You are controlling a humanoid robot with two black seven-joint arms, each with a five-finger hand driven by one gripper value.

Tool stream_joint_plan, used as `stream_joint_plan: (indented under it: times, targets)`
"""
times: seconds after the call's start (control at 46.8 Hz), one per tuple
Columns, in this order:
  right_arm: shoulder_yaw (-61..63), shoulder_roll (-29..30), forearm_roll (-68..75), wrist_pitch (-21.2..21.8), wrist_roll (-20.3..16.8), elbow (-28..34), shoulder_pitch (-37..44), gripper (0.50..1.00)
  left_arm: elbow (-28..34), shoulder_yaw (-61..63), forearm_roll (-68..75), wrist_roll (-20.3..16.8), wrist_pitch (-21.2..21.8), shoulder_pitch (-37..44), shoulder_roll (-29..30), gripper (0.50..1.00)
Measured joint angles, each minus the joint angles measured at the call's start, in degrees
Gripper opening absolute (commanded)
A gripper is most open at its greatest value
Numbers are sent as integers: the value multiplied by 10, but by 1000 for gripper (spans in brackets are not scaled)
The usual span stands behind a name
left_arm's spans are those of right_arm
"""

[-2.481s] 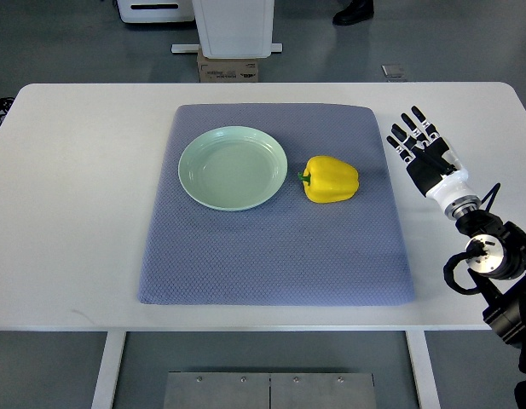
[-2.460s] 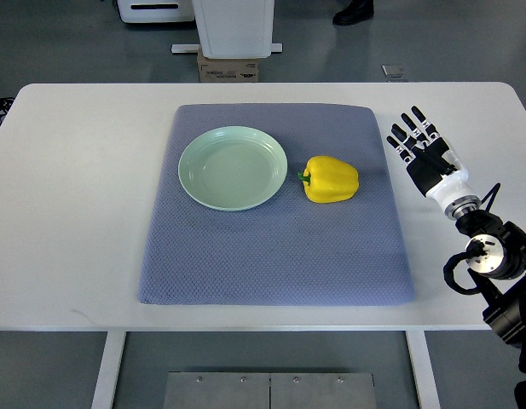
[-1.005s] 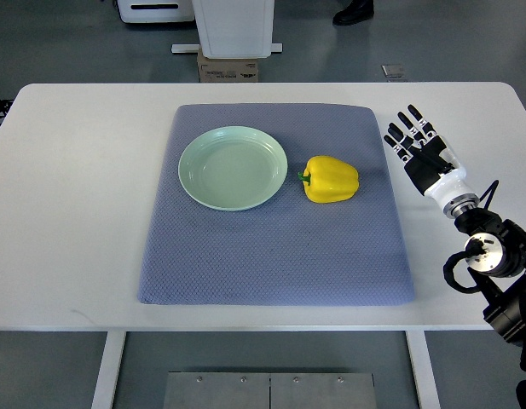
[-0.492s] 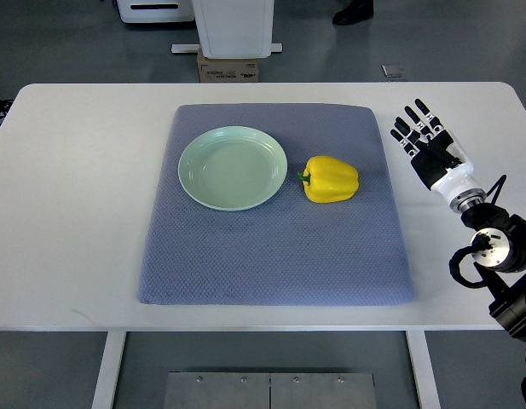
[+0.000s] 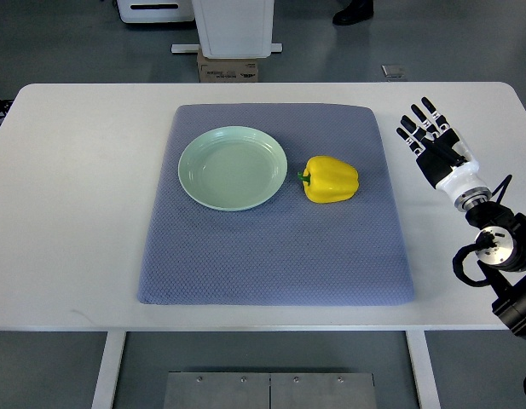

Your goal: Place yellow pepper on plate with right hand

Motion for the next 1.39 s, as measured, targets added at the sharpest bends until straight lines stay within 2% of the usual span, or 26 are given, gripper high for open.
stream_joint_plan:
  times: [0.342, 0.556, 0.834, 1.198, 1.39]
  targets:
    - [-7, 0, 3, 1, 1, -3, 3, 1000, 0, 0, 0, 0, 0, 0, 0, 1000]
    - [-47, -4, -3, 1, 3, -17, 32, 1000, 0, 0, 0, 0, 0, 0, 0, 1000]
    - [-136, -36, -21, 1, 58, -18, 46, 1000, 0, 0, 0, 0, 0, 0, 0, 1000]
    - [-141, -38, -127, 20, 87, -8, 58, 1000, 0, 0, 0, 0, 0, 0, 0, 1000]
    - [-141, -40, -210, 21, 121, -3, 67, 1000, 0, 0, 0, 0, 0, 0, 0, 1000]
